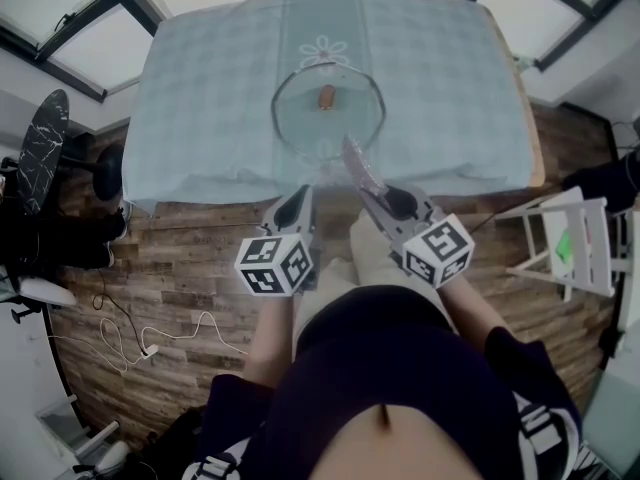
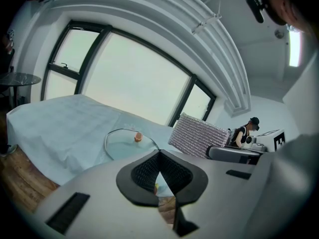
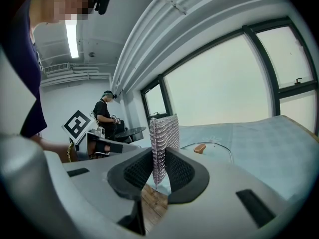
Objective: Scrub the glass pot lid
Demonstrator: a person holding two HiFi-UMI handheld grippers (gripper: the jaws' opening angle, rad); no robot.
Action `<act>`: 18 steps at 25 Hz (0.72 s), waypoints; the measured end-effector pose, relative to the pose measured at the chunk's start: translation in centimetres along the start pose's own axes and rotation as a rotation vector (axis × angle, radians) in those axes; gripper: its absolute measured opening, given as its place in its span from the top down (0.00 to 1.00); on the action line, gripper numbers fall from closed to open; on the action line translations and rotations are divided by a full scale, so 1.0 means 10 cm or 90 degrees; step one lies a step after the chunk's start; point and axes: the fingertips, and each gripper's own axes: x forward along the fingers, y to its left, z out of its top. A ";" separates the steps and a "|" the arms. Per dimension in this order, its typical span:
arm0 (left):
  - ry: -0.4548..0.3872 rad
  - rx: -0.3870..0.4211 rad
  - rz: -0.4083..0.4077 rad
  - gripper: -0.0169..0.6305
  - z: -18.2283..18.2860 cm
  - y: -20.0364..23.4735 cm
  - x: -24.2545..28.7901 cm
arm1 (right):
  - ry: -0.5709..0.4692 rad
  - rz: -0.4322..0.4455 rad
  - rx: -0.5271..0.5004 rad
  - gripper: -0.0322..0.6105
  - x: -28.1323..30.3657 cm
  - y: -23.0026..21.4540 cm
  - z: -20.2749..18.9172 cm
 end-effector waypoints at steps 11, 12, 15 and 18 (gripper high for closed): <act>-0.002 -0.007 0.019 0.97 -0.03 0.05 -0.03 | 0.011 0.029 -0.027 0.83 0.12 0.12 0.02; -0.002 -0.008 0.018 0.97 -0.04 0.05 -0.03 | 0.012 0.031 -0.027 0.83 0.13 0.12 0.01; -0.001 -0.006 0.015 0.97 -0.04 0.03 -0.01 | 0.017 0.033 -0.027 0.83 0.15 0.12 0.00; -0.003 -0.008 0.014 0.97 -0.02 0.02 0.00 | 0.025 0.040 -0.028 0.83 0.19 0.12 0.00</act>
